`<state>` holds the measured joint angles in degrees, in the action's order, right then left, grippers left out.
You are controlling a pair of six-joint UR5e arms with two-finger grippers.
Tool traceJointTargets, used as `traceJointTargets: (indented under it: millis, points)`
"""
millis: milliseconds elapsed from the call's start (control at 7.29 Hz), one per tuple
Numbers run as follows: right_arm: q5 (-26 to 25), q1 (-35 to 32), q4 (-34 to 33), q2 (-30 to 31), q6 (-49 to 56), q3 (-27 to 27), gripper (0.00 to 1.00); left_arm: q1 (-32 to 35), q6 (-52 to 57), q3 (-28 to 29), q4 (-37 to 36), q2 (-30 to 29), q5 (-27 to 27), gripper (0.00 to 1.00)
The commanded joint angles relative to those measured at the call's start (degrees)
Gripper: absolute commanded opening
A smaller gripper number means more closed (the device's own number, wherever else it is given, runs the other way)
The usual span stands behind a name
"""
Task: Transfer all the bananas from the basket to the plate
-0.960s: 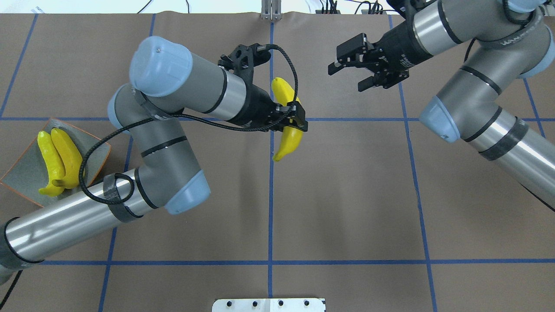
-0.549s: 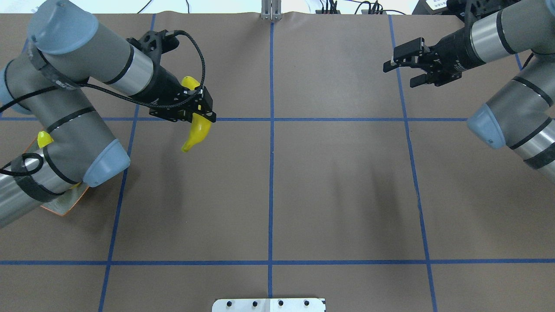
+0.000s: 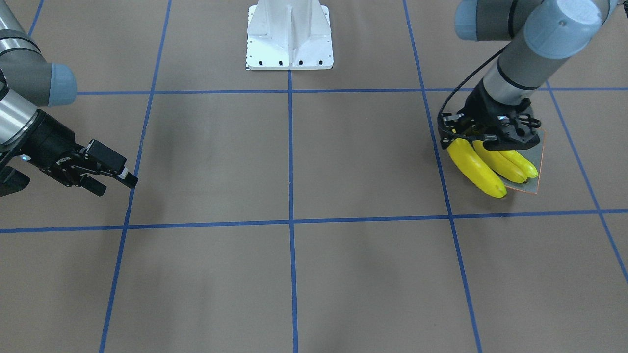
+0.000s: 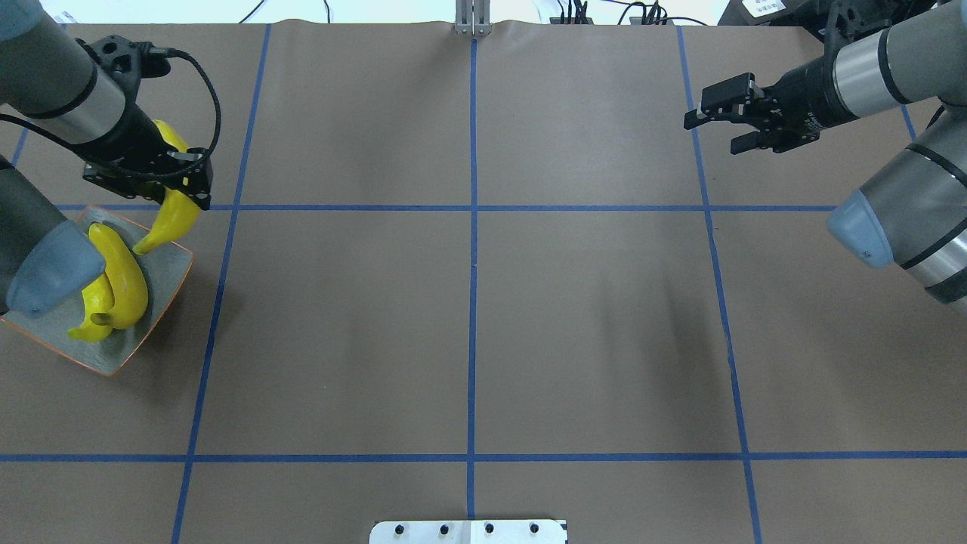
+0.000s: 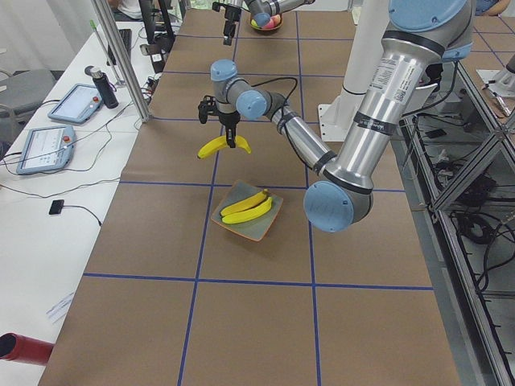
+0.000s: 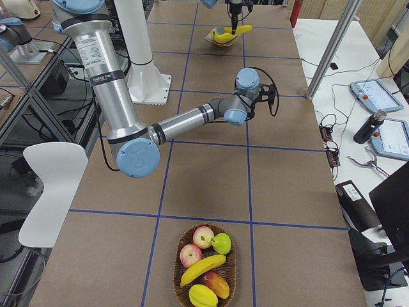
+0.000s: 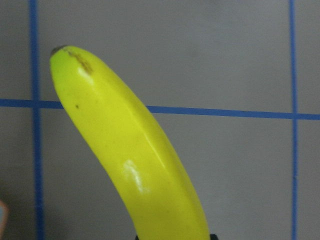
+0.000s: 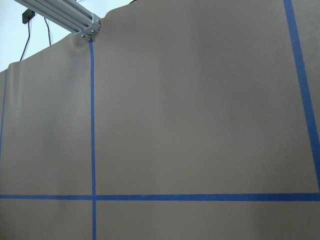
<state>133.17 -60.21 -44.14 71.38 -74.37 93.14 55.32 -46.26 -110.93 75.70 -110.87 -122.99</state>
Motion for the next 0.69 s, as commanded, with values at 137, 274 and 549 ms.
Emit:
traceJointTargets:
  millis: [137, 274, 549]
  points:
    - [-0.8, 0.0, 0.0, 0.2, 0.0, -0.1, 1.0, -2.8, 7.3, -0.7, -23.0, 1.2, 19.1, 0.0]
    - [-0.8, 0.1, 0.0, 0.2, 0.0, -0.1, 1.0, -3.0, 11.3, 0.2, -25.3, 3.1, 22.5, 0.0]
    - [-0.8, 0.1, 0.0, 0.2, 0.1, -0.2, 1.0, -3.5, 21.1, 1.9, -25.8, 6.7, 22.8, 0.0]
